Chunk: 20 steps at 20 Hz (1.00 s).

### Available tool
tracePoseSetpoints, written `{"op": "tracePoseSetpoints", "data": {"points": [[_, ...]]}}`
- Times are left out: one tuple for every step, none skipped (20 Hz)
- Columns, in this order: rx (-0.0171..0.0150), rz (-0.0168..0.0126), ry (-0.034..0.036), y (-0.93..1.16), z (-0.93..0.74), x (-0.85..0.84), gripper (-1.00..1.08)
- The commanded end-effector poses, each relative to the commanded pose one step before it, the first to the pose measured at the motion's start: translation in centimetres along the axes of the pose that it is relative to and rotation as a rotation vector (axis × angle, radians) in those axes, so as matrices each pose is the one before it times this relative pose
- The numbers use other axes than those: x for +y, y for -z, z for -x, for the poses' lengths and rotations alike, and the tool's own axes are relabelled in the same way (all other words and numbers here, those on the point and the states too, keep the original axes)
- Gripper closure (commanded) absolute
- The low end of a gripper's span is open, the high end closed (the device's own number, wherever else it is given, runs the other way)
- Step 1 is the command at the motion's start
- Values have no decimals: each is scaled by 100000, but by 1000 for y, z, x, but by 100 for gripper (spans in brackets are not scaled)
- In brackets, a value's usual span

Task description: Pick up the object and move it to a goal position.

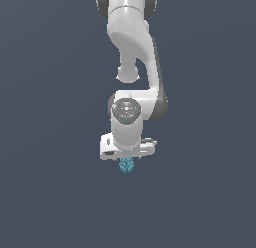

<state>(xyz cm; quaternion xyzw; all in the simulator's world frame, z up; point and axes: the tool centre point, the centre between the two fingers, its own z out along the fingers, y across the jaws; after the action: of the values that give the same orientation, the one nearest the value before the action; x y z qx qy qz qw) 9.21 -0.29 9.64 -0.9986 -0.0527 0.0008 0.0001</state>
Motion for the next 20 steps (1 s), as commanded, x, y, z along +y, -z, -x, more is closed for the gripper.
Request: {"op": "tracePoseSetpoints", "data": {"points": [[127, 24, 307, -337, -360, 256, -92], [14, 7, 67, -85, -74, 57, -92], [0, 0, 0, -69, -49, 75, -92], [14, 7, 67, -31, -34, -3, -92], [0, 0, 0, -14, -10, 15, -92], [-74, -3, -94, 39, 90, -30, -92], [0, 0, 0, -44, 0, 1, -92], [0, 0, 0, -131, 0, 2, -92], [0, 0, 0, -218, 0, 4, -92], [0, 0, 0, -304, 1, 5, -92], [0, 0, 0, -389, 3, 7, -92], [0, 0, 0, -473, 6, 8, -92], [0, 0, 0, -555, 10, 9, -92], [0, 0, 0, -634, 14, 10, -92], [41, 2, 56, -610, 13, -29, -92], [0, 0, 0, -545, 12, 9, -92], [0, 0, 0, -450, 7, 7, -92], [0, 0, 0, -355, -1, 7, -92], [0, 0, 0, -261, -10, 6, -92], [0, 0, 0, -166, -20, 5, -92]]}}
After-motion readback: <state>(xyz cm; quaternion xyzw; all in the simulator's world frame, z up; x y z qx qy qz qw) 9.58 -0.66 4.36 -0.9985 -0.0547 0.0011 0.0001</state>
